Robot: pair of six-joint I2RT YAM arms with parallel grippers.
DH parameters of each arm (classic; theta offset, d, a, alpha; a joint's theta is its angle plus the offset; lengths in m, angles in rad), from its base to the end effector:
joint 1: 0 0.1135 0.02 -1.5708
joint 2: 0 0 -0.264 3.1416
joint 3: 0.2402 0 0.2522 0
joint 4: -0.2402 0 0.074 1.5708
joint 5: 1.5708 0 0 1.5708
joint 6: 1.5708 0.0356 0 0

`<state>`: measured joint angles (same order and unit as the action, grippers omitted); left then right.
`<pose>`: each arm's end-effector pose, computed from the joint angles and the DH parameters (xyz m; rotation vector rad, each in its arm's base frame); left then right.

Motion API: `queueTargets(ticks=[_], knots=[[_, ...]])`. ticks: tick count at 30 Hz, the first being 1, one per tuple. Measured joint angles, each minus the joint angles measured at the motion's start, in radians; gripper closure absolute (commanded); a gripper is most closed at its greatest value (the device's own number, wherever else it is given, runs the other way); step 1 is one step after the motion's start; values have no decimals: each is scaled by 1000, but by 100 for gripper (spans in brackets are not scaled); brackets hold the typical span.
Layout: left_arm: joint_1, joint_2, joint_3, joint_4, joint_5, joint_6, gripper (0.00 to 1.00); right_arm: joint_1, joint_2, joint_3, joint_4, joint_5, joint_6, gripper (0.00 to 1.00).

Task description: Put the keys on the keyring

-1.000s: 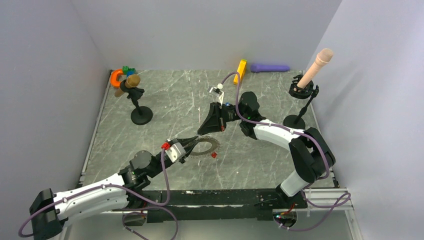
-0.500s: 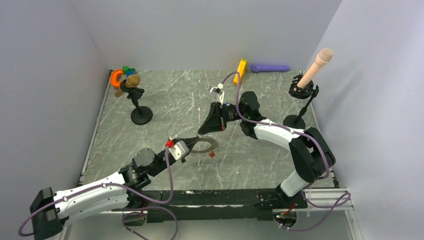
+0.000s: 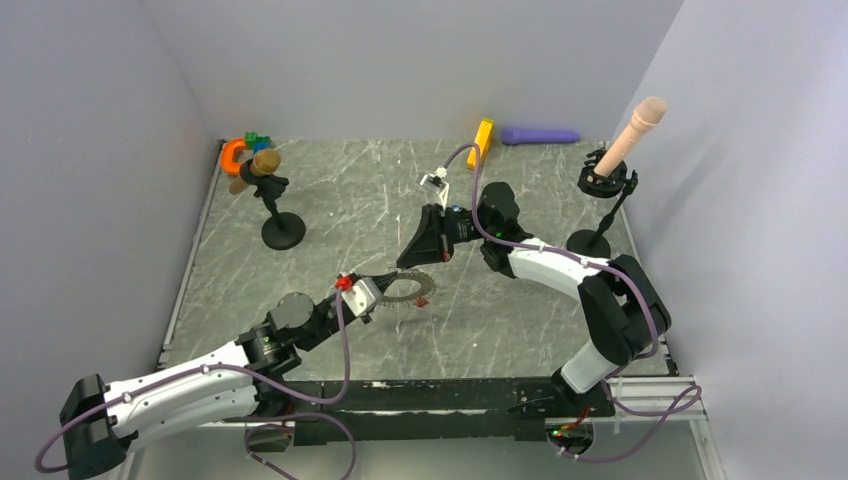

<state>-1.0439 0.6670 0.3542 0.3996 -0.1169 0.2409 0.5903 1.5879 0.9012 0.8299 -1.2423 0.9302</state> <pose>0.0906 -0.1475 0.2680 0.8258 1.2642 -0.5612 0.2609 0.2153 0.2808 -0.9692 1.6904 1.9741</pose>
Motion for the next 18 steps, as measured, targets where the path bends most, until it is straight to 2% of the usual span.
queueTargets(ticks=[3, 7, 18], knots=[[0, 12, 24, -31, -8, 0, 100, -2, 0, 0, -8, 1, -11, 100], [0, 45, 98, -156, -25, -1, 100, -3, -1, 0, -51, 3, -57, 100], [0, 285, 509, -691, -137, -104, 100, 5, -40, 17, -164, 87, -163, 100]])
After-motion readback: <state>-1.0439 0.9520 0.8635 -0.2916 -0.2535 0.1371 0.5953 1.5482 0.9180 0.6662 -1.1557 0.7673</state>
